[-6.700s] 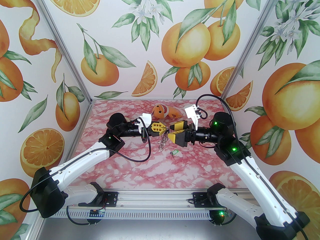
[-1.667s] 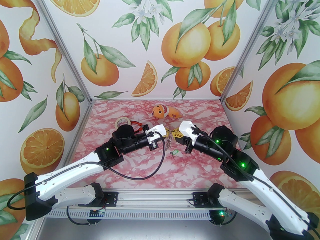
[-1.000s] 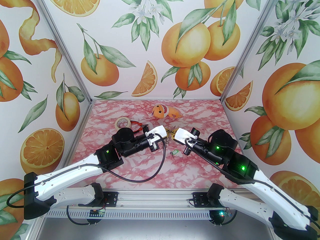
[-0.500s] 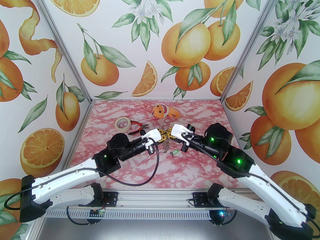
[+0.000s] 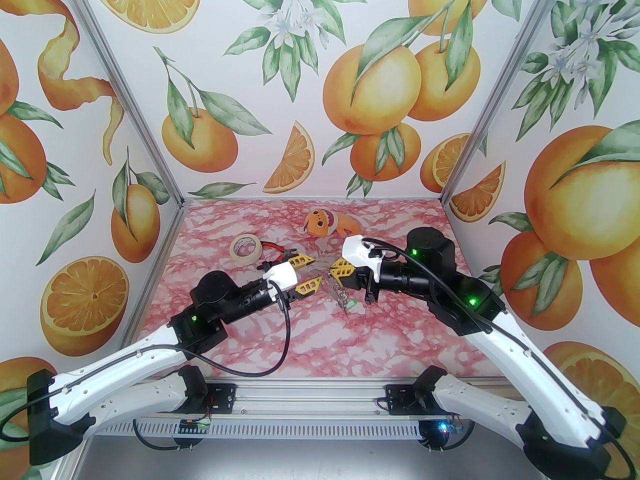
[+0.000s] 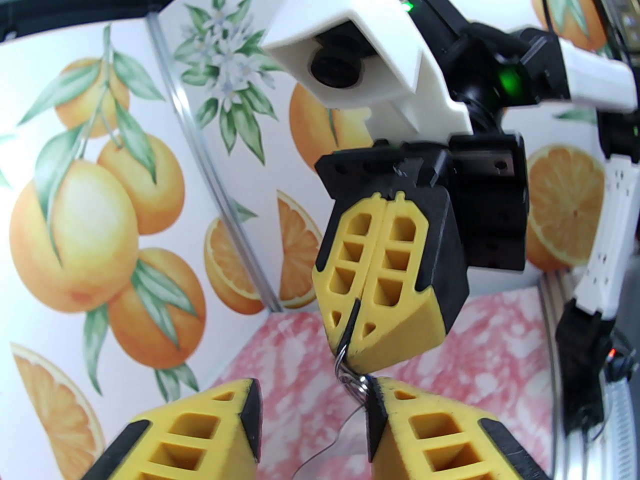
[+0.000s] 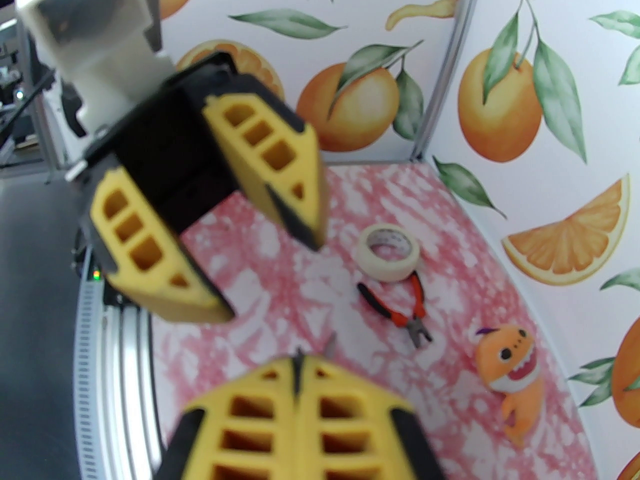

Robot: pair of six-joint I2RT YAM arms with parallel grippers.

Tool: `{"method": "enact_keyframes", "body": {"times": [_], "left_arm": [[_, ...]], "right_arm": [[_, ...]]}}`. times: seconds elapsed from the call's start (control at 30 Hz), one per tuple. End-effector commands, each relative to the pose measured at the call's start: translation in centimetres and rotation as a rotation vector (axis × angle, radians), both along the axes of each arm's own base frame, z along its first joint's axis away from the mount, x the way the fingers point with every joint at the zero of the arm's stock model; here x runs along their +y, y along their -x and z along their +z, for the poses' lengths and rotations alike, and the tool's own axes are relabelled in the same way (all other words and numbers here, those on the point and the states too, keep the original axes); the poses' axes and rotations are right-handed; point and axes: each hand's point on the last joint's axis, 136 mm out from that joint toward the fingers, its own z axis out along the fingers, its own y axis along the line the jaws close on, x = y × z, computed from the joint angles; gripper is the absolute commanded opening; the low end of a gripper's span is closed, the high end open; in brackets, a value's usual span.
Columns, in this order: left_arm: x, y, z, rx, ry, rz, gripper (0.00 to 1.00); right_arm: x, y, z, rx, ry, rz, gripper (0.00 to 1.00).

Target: Remove the keys from the keyring

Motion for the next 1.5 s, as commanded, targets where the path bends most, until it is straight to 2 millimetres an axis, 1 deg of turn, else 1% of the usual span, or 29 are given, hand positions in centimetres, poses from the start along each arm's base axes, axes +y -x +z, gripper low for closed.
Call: {"method": "enact_keyframes", "body": {"times": [0.0,0.1,0.23,0.43,0.5,0.67,0.77,0.9,1.2,1.47], "left_arm": [[-0.1,0.8,-0.1,-0.023,-0.008,-0.071,0.47],[-0.4,1.3,-0.3,-0.009,-0.017,-0.14,0.5],[-1.0,1.7,-1.1,-0.002,-0.041,-0.182,0.5],[-1.4,1.7,-1.7,-0.006,-0.066,-0.207,0.5],[-1.6,1.0,-2.2,0.003,-0.074,-0.18,0.5],[-1.6,-0.3,-1.8,-0.008,-0.049,-0.116,0.48],[-1.8,-0.5,-1.6,-0.012,-0.043,-0.113,0.46],[-2.2,-0.3,-1.7,-0.014,-0.048,-0.137,0.45],[-2.8,-0.4,-2.1,-0.027,-0.071,-0.152,0.38],[-3.2,-0.1,-1.6,-0.043,-0.07,-0.185,0.38]], "right_arm": [[0.0,1.0,1.6,0.021,-0.049,0.043,0.0],[0.0,1.1,1.7,0.028,-0.055,0.053,0.0],[0.0,1.1,1.9,0.039,-0.076,0.056,0.0],[0.1,1.2,2.1,0.056,-0.099,0.06,0.0],[0.1,1.3,2.1,0.061,-0.106,0.063,0.0],[0.0,1.5,2.1,0.069,-0.107,0.067,0.0],[0.1,1.5,1.9,0.074,-0.105,0.07,0.0],[0.1,1.6,2.1,0.075,-0.116,0.074,0.0],[0.1,1.6,1.8,0.088,-0.114,0.071,0.0],[0.1,1.3,1.6,0.087,-0.11,0.056,0.0]]}}
